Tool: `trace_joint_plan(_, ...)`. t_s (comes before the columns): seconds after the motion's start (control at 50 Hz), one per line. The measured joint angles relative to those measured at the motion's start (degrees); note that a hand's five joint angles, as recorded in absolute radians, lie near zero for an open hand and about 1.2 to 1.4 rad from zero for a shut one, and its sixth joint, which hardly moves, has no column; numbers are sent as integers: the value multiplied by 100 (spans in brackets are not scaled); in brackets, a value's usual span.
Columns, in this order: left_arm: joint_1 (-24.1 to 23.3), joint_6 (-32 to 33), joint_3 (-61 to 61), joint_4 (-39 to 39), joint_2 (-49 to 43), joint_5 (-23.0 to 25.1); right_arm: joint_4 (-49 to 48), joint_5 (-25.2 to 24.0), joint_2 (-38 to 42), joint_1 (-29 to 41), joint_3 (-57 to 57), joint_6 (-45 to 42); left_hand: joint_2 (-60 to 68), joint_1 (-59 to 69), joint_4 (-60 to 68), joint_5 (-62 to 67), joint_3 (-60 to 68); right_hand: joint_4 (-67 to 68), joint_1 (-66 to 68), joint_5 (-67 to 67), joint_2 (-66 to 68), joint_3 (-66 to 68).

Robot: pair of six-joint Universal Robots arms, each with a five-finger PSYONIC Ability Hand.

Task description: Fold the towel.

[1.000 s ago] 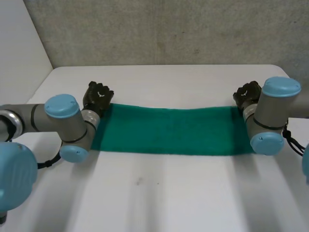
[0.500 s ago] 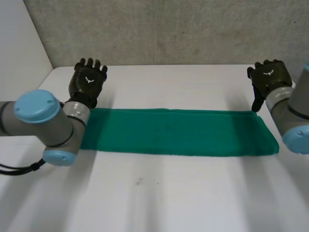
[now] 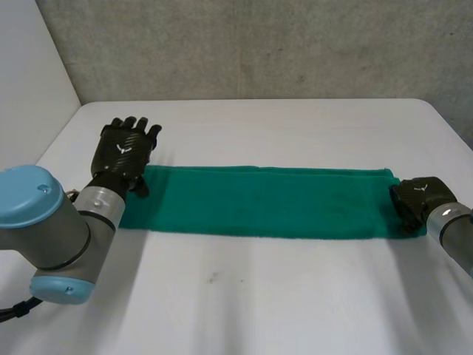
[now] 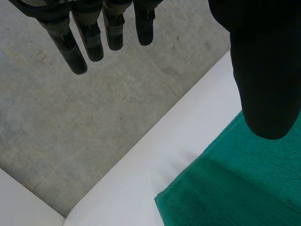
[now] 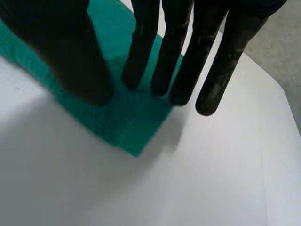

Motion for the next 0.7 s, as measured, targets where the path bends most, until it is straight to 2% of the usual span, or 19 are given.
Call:
trace_joint_plan(0.02, 0, 6, -1, 0, -11, -1, -90, 11, 68, -43, -5, -16, 0, 0, 0, 0, 0, 1724, 1392, 1683, 1641, 1628)
trace_joint_plan(0.06, 1, 11, -1, 0, -15, -3, -169, 31, 114, -97, -13, -39, 0, 0, 0, 0, 0, 2012, 1480, 1920, 1900, 1903)
trace_joint_plan(0.22, 12, 13, 2, 0, 0, -13, -387, 236, 80, -590, -41, -335, 2, 0, 0, 0, 0, 2109, 1480, 1955, 1934, 1974)
trace_joint_plan(0.28, 17, 10, 3, 0, 11, -17, -401, 292, -17, -976, -67, -634, 2, 0, 0, 0, 0, 2110, 1480, 1966, 1934, 1974)
trace_joint_plan(0.38, 19, 8, -6, 0, 14, -22, -384, 279, -96, -1496, -164, -1071, 2, 0, 0, 0, 0, 2109, 1480, 1980, 1934, 1974)
trace_joint_plan(0.48, 14, 5, -38, 0, 14, -26, -364, 118, -171, -1705, -300, -1246, 2, 0, 0, 0, 0, 2110, 1480, 2029, 1934, 1974)
trace_joint_plan(0.58, 15, 4, -72, 0, 19, -30, -374, -256, -345, -1503, -391, -1097, 1, 0, 0, 0, 0, 2110, 1480, 2046, 1934, 1974)
trace_joint_plan(0.64, 39, 3, -86, 0, 27, -35, -390, -615, -546, -763, -503, -738, 2, 0, 0, 0, 0, 2111, 1480, 2061, 1934, 1974)
trace_joint_plan(0.66, 39, 3, -86, 0, 27, -35, -390, -615, -546, -763, -503, -738, 2, 0, 0, 0, 0, 2111, 1480, 2061, 1934, 1974)
trace_joint_plan(0.68, 52, 3, -87, 0, 35, -37, -392, -731, -606, -293, -590, -555, 2, 0, 0, 0, 0, 2111, 1480, 2062, 1934, 1974)
trace_joint_plan(0.7, 52, 3, -87, 0, 35, -37, -392, -731, -606, -293, -590, -555, 2, 0, 0, 0, 0, 2111, 1480, 2062, 1934, 1974)
